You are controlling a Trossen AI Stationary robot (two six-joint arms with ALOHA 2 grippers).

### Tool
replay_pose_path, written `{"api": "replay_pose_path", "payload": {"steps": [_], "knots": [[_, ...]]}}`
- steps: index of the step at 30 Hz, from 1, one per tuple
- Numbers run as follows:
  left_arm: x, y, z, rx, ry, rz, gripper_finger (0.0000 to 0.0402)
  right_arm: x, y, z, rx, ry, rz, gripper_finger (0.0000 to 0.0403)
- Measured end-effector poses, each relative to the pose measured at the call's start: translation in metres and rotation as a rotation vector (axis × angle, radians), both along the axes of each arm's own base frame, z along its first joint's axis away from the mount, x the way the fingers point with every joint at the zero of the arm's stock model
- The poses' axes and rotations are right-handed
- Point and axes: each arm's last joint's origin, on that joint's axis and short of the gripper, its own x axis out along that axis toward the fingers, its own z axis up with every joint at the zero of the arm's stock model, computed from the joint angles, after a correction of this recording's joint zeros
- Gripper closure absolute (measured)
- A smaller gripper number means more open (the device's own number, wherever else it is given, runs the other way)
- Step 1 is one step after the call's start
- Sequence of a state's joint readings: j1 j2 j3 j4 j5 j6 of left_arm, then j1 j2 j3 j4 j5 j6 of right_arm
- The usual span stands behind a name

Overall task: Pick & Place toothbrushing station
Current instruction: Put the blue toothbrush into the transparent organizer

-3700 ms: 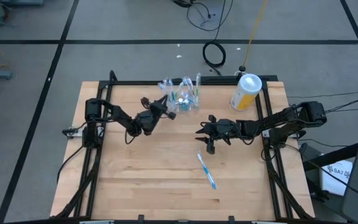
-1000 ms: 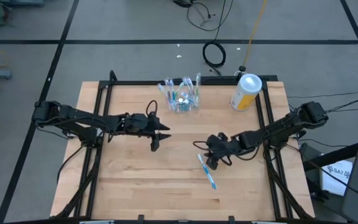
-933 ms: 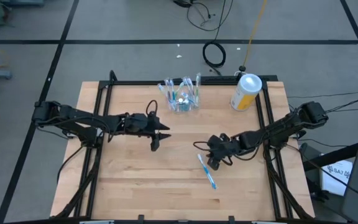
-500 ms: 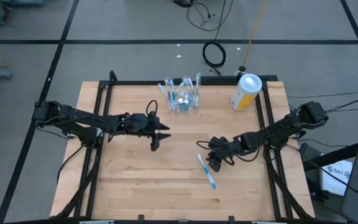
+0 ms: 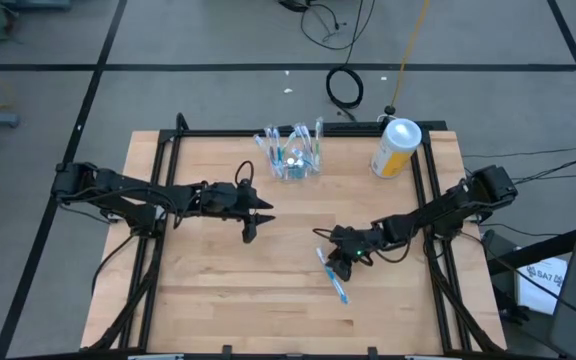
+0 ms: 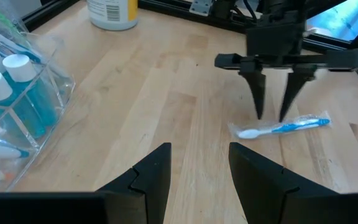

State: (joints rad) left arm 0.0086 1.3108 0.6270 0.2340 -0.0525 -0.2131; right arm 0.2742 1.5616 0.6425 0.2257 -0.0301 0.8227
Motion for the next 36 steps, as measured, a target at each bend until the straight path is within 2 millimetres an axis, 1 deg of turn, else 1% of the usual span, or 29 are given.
{"api": "replay_pose_path", "payload": {"steps": [7,10,12,17,20,22,25,28,33,34,36], "knots": [[0.0,0.0,0.0,0.0,0.005,0.0,0.0233,0.002,-0.008,-0.002,-0.001,0.003,-0.036,0.0275],[0.0,0.0,-0.001,0.0,0.006,0.0,0.0233,0.004,-0.008,-0.004,0.01,-0.003,-0.044,0.0275],[0.0,0.0,-0.001,0.0,0.006,0.0,0.0234,0.008,-0.006,-0.007,0.03,-0.022,-0.027,0.0275],[0.0,0.0,0.0,0.0,0.005,0.0,0.0233,0.012,-0.007,-0.022,0.066,0.016,-0.027,0.0275],[0.0,0.0,-0.001,0.0,0.006,0.0,0.0233,0.014,-0.01,-0.026,0.07,0.023,0.008,0.0275],[0.0,0.0,-0.001,0.0,0.006,0.0,0.0233,0.016,-0.011,-0.026,0.038,-0.008,0.049,0.0277],[0.0,0.0,0.0,0.0,0.005,0.001,0.0233,0.018,-0.012,-0.024,-0.001,-0.06,0.107,0.0292],[0.0,0.0,-0.001,0.0,0.006,0.001,0.0233,0.018,-0.013,-0.024,-0.008,-0.075,0.16,0.0322],[0.0,0.0,-0.001,0.0,0.006,0.001,0.0234,0.019,-0.017,-0.023,-0.027,-0.088,0.167,0.0383],[0.0,0.0,0.0,0.0,0.006,0.0,0.0233,0.02,-0.019,-0.023,-0.028,-0.093,0.16,0.0392],[0.0,0.0,-0.001,0.002,0.006,-0.001,0.0234,0.021,-0.022,-0.023,-0.031,-0.095,0.149,0.0398]]}}
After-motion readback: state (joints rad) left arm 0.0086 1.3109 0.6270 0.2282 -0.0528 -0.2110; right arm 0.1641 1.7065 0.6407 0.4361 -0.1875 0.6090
